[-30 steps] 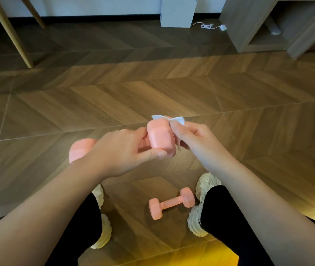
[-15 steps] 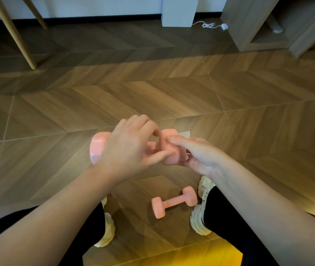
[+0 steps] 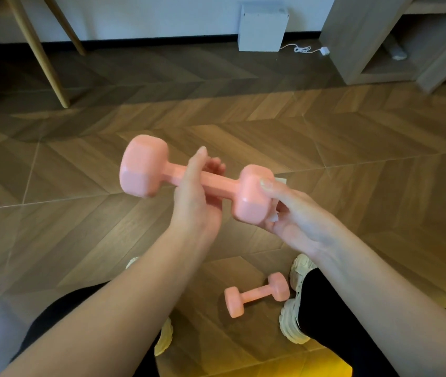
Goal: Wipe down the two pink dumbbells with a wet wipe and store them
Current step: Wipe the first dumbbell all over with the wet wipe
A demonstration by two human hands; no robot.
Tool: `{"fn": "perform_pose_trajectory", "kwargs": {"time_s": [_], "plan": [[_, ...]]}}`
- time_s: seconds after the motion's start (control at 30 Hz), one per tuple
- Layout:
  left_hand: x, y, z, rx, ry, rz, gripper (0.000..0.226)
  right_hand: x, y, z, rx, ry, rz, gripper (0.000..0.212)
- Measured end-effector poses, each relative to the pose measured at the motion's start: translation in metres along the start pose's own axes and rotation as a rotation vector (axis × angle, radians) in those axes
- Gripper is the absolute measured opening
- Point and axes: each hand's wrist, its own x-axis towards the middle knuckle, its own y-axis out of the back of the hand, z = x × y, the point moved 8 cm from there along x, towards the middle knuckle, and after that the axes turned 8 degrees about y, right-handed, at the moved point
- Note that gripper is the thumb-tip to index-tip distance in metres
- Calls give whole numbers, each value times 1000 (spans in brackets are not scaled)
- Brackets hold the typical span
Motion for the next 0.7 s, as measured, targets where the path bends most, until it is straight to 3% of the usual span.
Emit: {"fn": "perform_pose_trajectory", "kwargs": {"time_s": [0.1,0.17,0.27,0.37,0.47,0.57,0.63,0.7], "plan": [[4,-10,8,-216,34,-12,37,-1,-13,3,-8,34,-6,63],[6,-13,14,-211,28,-6,38,0,-16,-4,-92,137,4,59],[8,-11,21,-161,11,24,36,-11,-20,-32,-506,521,49,44],[8,-4,24,-170,16,66,36,-33,-45,-43,-910,921,-17,45],[8,0,27,-196,26,87,36,-47,-65,-35,-1152,1108,-143,44],[7,1,29,-200,20,98,35,-47,-67,-36,-1084,1058,-214,43],[6,1,30,-190,14,96,35,-32,-52,-41,-827,799,-135,54],[5,0,29,-172,16,89,34,-14,-39,-30,-608,408,-74,75]]}}
